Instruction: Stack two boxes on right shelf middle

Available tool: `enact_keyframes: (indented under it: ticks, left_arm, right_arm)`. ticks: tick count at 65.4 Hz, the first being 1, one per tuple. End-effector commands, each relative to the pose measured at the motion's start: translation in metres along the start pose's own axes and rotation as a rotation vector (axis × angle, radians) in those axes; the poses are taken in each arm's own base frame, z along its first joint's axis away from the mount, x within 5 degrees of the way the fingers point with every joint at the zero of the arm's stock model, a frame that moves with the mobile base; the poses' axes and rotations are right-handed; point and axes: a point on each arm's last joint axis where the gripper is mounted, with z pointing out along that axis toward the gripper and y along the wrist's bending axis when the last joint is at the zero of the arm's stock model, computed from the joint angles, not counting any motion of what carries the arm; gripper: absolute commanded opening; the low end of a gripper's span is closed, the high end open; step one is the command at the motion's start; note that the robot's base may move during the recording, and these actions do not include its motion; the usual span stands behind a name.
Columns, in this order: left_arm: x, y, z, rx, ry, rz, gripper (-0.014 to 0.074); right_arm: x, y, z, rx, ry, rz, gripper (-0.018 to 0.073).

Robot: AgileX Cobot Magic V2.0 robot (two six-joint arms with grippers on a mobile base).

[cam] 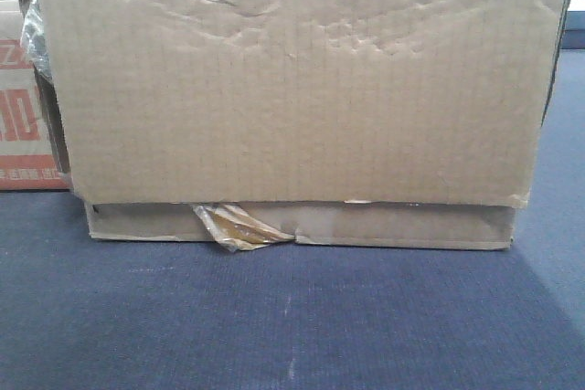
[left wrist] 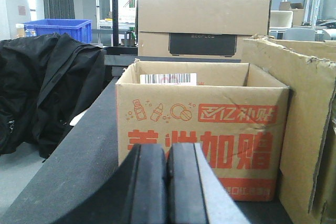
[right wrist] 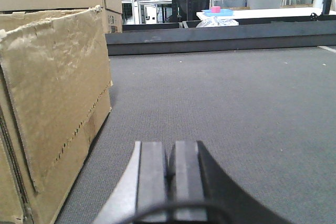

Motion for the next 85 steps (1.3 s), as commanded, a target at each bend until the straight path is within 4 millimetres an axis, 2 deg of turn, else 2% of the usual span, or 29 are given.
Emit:
enact_keyframes:
  ticks: [1,34,46,59,65,74,76,79,85]
  left_arm:
    - [-0.003,0.000,0.000,-0.005,-0.029,0.001,-0.0111]
    - [-0.003,0.000,0.000,-0.005,-0.034,-0.002,-0.0111]
    - [-0.004,0.000,0.000,-0.005,-0.041,-0.007,-0.0111]
    - [-0.019,0.001,-0.002,-0.008,-0.201,-0.031,-0.0111]
    - [-0.039,0.001,-0.005,-0.008,-0.246,-0.048,-0.0111]
    - [-0.096,0.001,-0.018,-0.001,-0.283,-0.045,-0.0111]
    - [-0.114,0.001,-0.021,0.002,-0.262,-0.045,-0.0111]
    - [-0.130,0.001,-0.022,0.004,-0.231,-0.045,-0.0111]
    - [-0.160,0.000,-0.020,0.009,-0.115,-0.043,-0.0104]
  right_arm:
    - [-0.002,0.000,0.000,0.006,-0.023,-0.009,-0.0155]
    - [-0.002,0.000,0.000,0.006,-0.023,-0.009,-0.0155]
    - [-0.006,-0.001,-0.001,0.008,-0.071,-0.009,-0.0155]
    - [-0.018,-0.001,-0.002,0.014,-0.205,-0.009,-0.0155]
    - [-0.045,0.002,-0.008,0.005,-0.263,-0.010,-0.0155]
    - [-0.106,0.009,-0.032,-0.019,-0.395,-0.012,-0.0155]
    - [-0.122,0.012,-0.037,-0.026,-0.385,-0.014,-0.0155]
    - [-0.133,0.014,-0.038,-0.031,-0.345,-0.016,-0.0149]
    - [-0.166,0.018,-0.039,-0.042,-0.281,-0.020,-0.0073]
